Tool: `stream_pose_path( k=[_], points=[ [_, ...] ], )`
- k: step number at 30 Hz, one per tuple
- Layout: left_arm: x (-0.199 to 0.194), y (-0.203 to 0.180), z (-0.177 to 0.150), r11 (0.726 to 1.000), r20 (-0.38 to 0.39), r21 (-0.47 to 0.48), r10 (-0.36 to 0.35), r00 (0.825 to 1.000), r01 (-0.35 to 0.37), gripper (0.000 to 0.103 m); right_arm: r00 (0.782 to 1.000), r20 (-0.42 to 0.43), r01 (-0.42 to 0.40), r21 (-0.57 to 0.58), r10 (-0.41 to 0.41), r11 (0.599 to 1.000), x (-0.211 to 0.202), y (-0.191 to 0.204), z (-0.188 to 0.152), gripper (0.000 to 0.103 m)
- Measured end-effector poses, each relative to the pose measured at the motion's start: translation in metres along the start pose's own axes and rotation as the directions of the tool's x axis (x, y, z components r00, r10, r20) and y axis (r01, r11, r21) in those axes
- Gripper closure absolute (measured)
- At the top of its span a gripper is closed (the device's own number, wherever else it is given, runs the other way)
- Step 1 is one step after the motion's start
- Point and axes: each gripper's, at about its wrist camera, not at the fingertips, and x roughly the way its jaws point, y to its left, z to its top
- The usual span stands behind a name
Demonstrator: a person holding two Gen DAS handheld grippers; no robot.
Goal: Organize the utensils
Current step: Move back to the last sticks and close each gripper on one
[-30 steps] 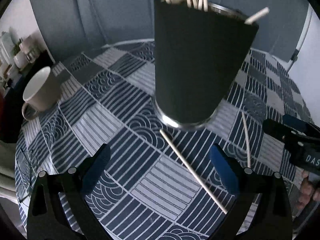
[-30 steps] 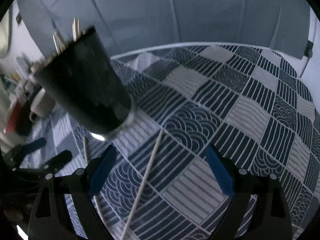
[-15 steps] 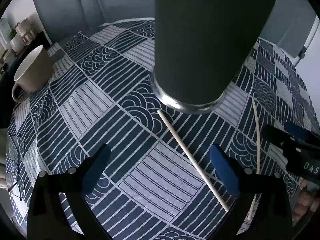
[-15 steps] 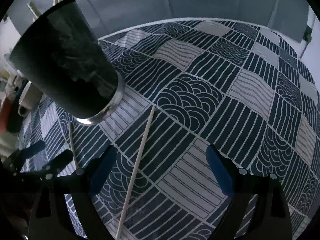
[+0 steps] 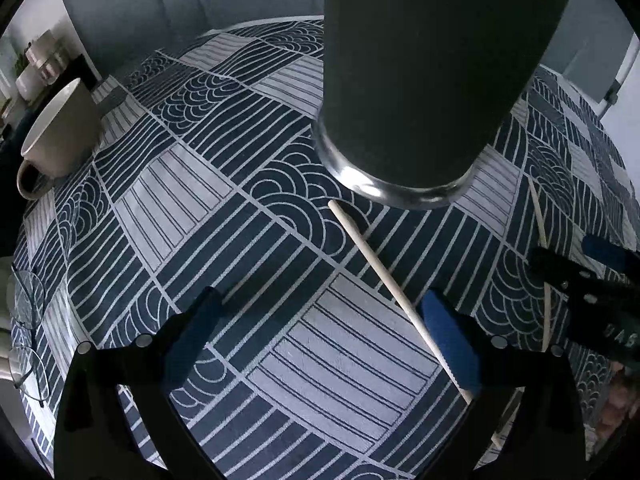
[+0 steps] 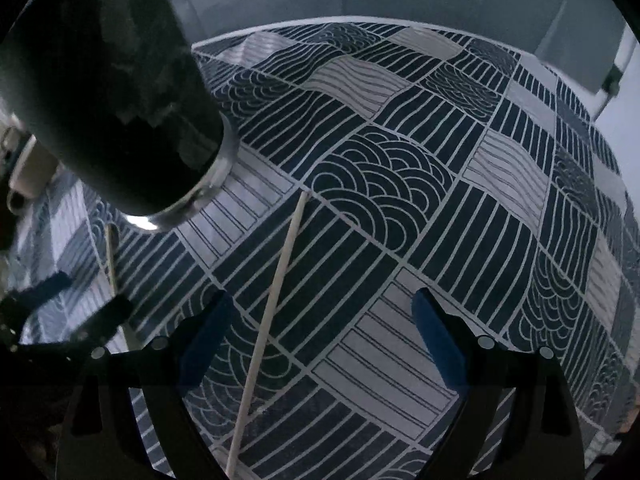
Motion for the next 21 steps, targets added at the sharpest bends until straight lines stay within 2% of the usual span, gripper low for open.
stream_pose_path(
  k=[12,17,20,21],
  points=[
    [0.001,-0.001,-0.002,1.0,0.001,0.014,0.004,1.0,-0.004,0.004,0.998,0.053,0.024,0.001,-0.024,1.0,-0.003,0.0,-0.009,0.016],
    [0.002,0.0,0.0,1.0,-0.012,0.02,-0.005,1.0,0.005,0.006,0.999,0.043,0.024,-0.003,-0.024,1.0,-0.005,0.001,-0.011,0.016],
    [0.0,0.001,0.0,0.999,-0.014,0.047,-0.02,1.0,0.021,0.014,0.999,0.047,0.021,-0.01,-0.02,1.0,-0.006,0.001,-0.011,0.021],
    [-0.003,-0.001,-0.001,0.997,-0.014,0.07,-0.03,0.999,0.031,0.022,0.999,0.05,0.019,-0.014,-0.018,1.0,-0.006,0.001,-0.012,0.022]
  ],
)
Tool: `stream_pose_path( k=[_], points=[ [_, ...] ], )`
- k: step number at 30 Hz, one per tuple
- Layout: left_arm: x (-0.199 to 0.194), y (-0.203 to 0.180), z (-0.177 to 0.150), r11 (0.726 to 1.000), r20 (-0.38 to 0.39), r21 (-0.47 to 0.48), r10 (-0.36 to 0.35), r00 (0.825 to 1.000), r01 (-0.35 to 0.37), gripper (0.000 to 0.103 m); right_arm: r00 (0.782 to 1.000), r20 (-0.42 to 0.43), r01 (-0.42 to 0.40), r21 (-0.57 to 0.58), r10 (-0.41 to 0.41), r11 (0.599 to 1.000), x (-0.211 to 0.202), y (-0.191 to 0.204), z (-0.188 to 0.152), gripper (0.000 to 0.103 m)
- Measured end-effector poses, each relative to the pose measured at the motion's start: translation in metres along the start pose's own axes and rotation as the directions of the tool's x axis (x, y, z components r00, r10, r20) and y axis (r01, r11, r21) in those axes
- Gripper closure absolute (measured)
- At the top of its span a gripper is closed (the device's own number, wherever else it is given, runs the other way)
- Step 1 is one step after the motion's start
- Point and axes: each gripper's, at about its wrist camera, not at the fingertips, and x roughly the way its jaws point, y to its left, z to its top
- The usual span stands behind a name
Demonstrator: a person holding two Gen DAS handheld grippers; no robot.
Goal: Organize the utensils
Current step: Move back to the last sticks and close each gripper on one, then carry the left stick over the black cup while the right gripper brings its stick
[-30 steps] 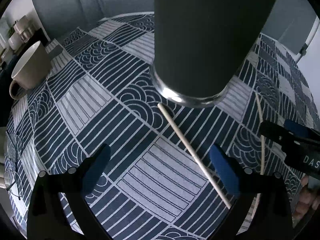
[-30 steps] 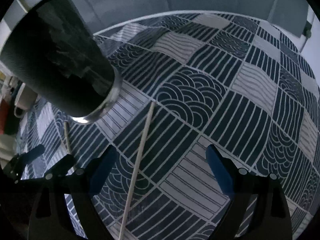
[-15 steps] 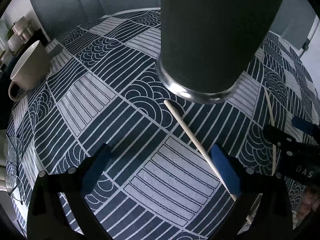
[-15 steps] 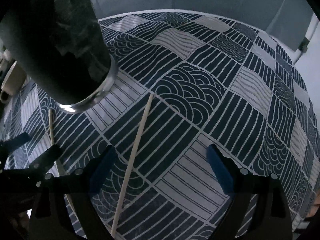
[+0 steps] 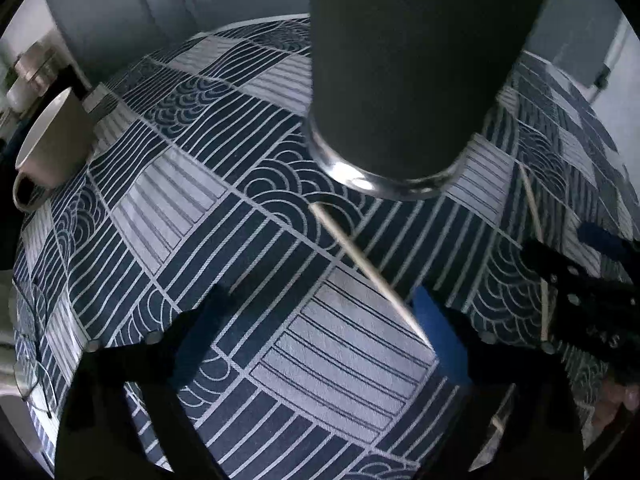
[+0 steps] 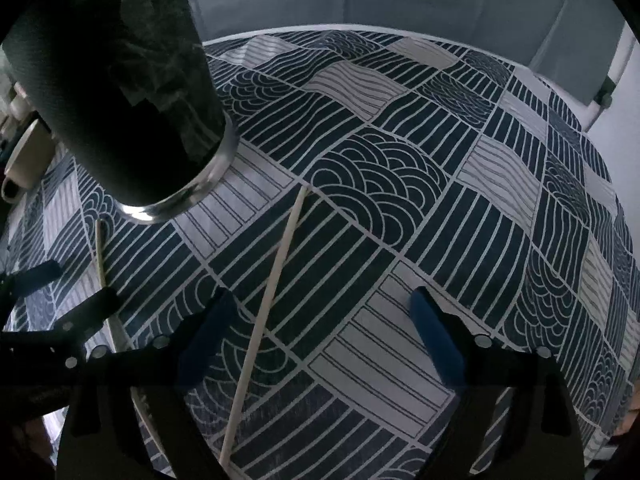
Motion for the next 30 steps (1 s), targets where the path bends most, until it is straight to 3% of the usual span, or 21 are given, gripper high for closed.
stream_pose_path(
  k=[1,3,12,14,17,20,23,25,30],
  points=[
    [-0.003,-0.002,0.0,1.0,-0.002,0.026,-0.013,1.0,0.013,0.033,1.0,0.006,-0.004,-0.011,0.004,1.0,-0.002,0.001,-0.001,0.027],
    [-0.006,-0.007,0.0,0.998,-0.005,0.063,-0.027,1.0,0.027,0.046,1.0,0.008,-0.007,-0.013,0.007,1.0,-0.003,-0.001,-0.003,0.031],
    [-0.01,-0.018,-0.001,0.995,-0.018,0.084,-0.047,0.999,0.048,0.075,1.0,0.014,-0.021,-0.05,0.022,0.999,-0.009,-0.002,-0.006,0.061],
    [-0.012,-0.017,-0.003,0.996,-0.027,0.071,-0.054,0.998,0.056,0.084,1.0,0.012,-0.028,-0.066,0.029,0.997,-0.01,-0.002,-0.006,0.079],
    [-0.013,-0.01,-0.005,0.996,-0.043,0.054,-0.068,0.997,0.07,0.093,0.999,0.0,-0.032,-0.096,0.033,0.995,-0.011,-0.004,-0.007,0.095],
    [-0.012,0.001,-0.004,0.995,-0.075,0.01,-0.101,0.992,0.102,0.098,0.998,-0.029,-0.055,-0.094,0.052,0.994,-0.011,-0.012,-0.006,0.097],
    [-0.013,0.016,-0.007,0.983,-0.111,-0.083,-0.172,0.979,0.163,0.099,0.989,-0.069,-0.132,-0.02,0.131,0.991,-0.009,-0.032,-0.002,0.099],
    [-0.014,0.023,-0.009,0.982,-0.116,-0.103,-0.169,0.979,0.158,0.098,0.979,-0.092,-0.176,0.059,0.181,0.983,-0.008,-0.049,0.0,0.099],
    [-0.019,0.037,-0.012,0.978,-0.122,-0.149,-0.166,0.979,0.148,0.098,0.978,-0.097,-0.172,0.114,0.183,0.979,-0.013,-0.068,0.001,0.099]
  ],
)
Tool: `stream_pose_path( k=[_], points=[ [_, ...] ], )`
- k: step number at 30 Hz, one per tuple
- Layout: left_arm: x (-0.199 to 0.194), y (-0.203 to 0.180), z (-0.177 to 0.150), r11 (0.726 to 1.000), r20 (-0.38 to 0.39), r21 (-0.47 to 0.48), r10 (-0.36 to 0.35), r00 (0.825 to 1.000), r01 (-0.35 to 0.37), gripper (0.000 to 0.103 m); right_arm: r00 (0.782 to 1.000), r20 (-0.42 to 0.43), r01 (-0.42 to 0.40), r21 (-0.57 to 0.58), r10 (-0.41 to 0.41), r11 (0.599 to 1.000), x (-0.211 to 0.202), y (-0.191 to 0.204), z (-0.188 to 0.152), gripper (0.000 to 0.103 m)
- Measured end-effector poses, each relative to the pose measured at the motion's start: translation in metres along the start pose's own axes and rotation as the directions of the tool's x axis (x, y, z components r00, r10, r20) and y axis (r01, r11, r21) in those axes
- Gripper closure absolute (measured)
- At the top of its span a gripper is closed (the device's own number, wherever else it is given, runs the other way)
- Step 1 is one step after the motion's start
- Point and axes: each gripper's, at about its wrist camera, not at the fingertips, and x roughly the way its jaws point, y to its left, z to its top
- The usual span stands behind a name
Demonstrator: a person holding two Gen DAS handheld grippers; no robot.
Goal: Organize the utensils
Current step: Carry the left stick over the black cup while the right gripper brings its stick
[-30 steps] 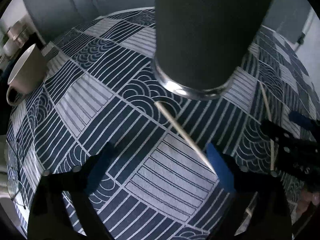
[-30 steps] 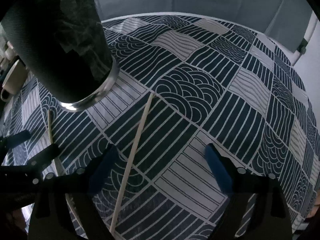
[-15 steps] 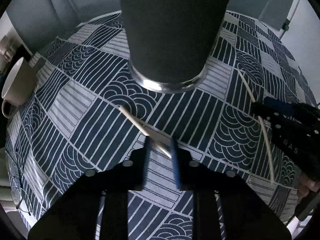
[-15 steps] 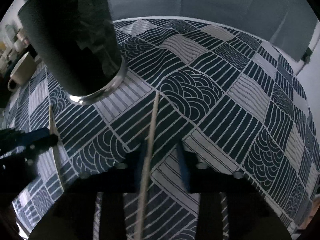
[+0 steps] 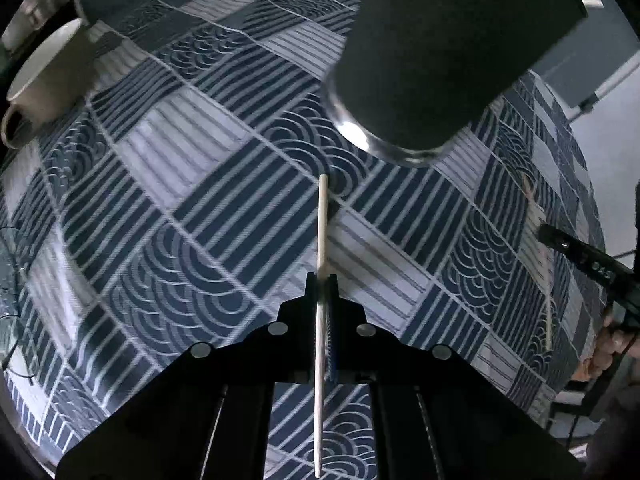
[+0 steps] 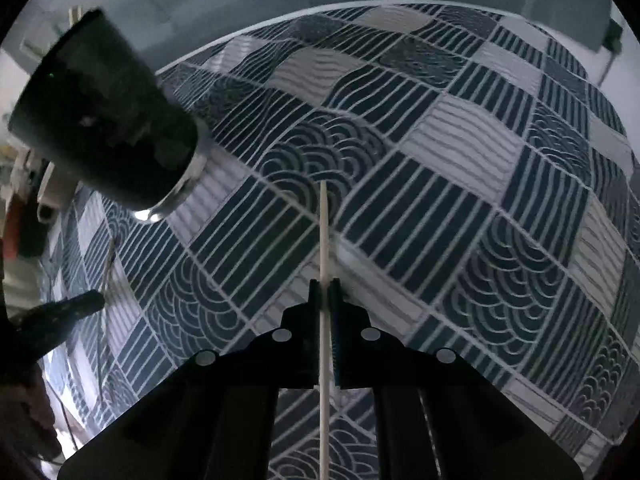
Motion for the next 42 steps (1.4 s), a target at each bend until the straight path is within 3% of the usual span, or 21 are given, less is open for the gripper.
stream_pose_path(
  k=[12,23,29,31,32,37,42],
  points=[
    [-0.063,0.016,0.032,0.999,0.153,-0.017,0.045,0.987,-0.043,0.098,0.987,0.16,-0.02,-0.077,0.032,0.997,-0.067,0.027,0.039,0.099],
    [-0.124,0.019,0.072,0.998,0.299,-0.037,0.056,0.953,-0.047,0.098,0.944,0.319,-0.035,-0.155,0.083,0.987,-0.129,0.061,0.082,0.099],
    [-0.16,0.009,0.103,0.998,0.378,-0.016,0.064,0.924,-0.062,0.098,0.92,0.374,-0.046,-0.195,0.118,0.98,-0.152,0.081,0.103,0.099],
    [-0.168,0.007,0.11,0.999,0.389,-0.012,0.041,0.92,-0.039,0.098,0.912,0.39,-0.047,-0.213,0.129,0.976,-0.158,0.088,0.11,0.099],
    [-0.172,0.007,0.116,1.0,0.396,-0.012,-0.003,0.918,0.008,0.098,0.908,0.4,-0.038,-0.223,0.127,0.974,-0.162,0.093,0.115,0.098],
    [-0.192,-0.004,0.146,0.996,0.45,0.011,-0.089,0.888,0.094,0.098,0.897,0.42,-0.026,-0.267,0.14,0.963,-0.168,0.113,0.135,0.098],
    [-0.195,-0.019,0.169,0.993,0.477,0.023,-0.116,0.871,0.119,0.098,0.888,0.426,-0.039,-0.303,0.172,0.952,-0.168,0.13,0.152,0.098]
  ],
)
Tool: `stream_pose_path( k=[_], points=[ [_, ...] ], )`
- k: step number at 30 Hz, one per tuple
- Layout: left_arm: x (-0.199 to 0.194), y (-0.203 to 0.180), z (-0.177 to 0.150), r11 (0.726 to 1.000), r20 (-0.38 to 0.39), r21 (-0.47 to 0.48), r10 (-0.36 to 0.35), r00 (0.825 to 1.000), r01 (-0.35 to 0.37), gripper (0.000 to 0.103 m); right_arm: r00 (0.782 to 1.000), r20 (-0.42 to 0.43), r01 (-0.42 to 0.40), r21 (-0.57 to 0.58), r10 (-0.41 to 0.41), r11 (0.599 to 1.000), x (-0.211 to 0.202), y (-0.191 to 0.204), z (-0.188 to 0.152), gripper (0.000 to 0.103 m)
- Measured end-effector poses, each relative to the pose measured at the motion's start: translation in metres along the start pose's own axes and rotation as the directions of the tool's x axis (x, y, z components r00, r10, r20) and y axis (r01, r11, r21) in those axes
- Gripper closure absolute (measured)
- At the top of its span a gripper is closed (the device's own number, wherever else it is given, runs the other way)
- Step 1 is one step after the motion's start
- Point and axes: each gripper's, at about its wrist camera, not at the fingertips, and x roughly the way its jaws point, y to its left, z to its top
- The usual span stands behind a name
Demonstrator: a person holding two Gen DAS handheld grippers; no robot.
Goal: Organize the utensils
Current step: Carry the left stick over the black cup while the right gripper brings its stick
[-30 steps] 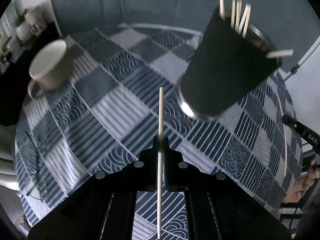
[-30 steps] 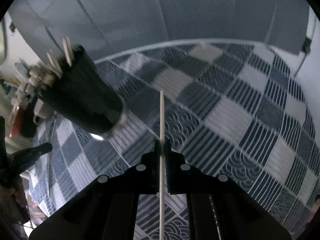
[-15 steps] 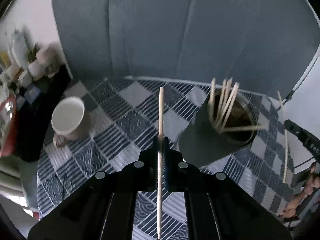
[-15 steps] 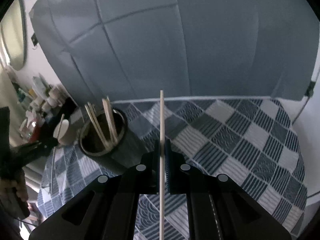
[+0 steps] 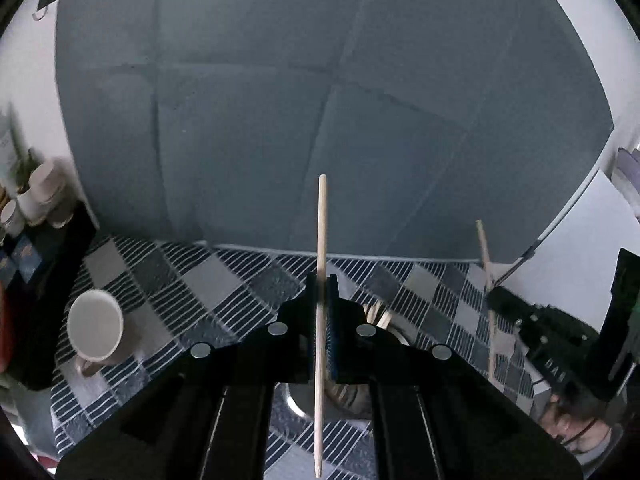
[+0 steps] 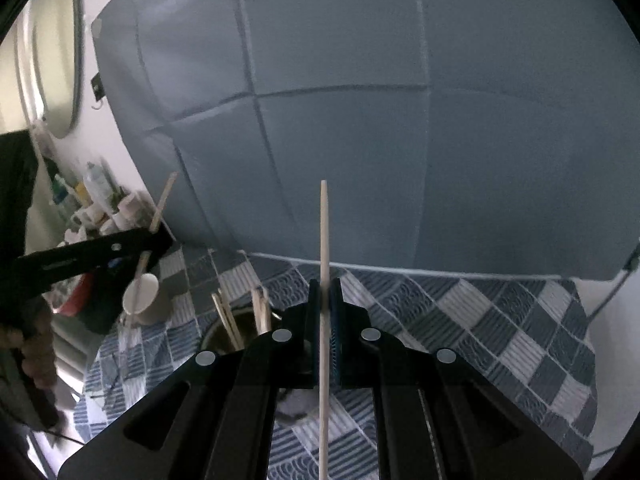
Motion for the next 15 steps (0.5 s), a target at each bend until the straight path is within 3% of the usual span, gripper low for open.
stream_pose_path(
  k=[9,15],
  points=[
    [0.036,-0.014,0.004,0.999,0.04,0.013,-0.033,0.999,0.033,0.098,0.999,0.003,-0.051,-0.035,0.052,0.998,0.031,0.012,0.014,0.098],
    [0.051,-0.013,-0.003,0.998,0.089,0.003,-0.063,0.994,0.063,0.098,0.984,0.093,-0.147,-0.039,0.151,0.988,0.042,0.014,0.016,0.098]
  ],
)
